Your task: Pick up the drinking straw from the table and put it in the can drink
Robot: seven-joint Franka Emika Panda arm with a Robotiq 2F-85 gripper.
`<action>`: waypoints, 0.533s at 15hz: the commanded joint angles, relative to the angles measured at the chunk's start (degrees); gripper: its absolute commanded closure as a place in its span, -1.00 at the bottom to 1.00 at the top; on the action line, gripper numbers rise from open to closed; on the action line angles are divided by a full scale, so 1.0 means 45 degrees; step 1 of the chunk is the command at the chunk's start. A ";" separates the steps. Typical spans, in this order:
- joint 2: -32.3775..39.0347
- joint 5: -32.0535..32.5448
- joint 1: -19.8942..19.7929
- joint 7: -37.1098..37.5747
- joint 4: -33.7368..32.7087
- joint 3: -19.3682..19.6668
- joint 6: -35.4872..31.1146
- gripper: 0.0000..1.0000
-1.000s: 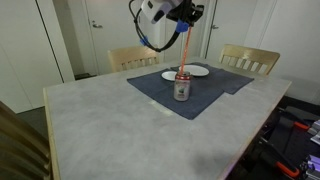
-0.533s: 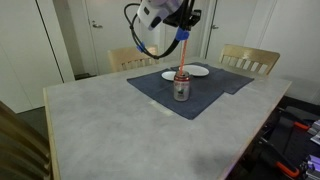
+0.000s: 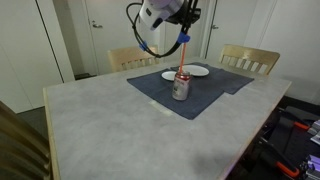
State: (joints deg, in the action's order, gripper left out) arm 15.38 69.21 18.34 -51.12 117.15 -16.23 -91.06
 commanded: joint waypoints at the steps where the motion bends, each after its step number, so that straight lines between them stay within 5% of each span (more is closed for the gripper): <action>1: 0.0143 0.0326 -0.0043 0.0215 -0.0036 -0.0076 0.0256 0.96; 7: 0.0165 0.0321 -0.0010 0.0185 0.0001 -0.0111 0.0247 0.96; 8: 0.0164 0.0316 -0.0014 0.0176 0.0004 -0.0109 0.0250 0.33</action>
State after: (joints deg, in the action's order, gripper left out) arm 15.46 69.35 18.45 -51.00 117.20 -16.30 -90.96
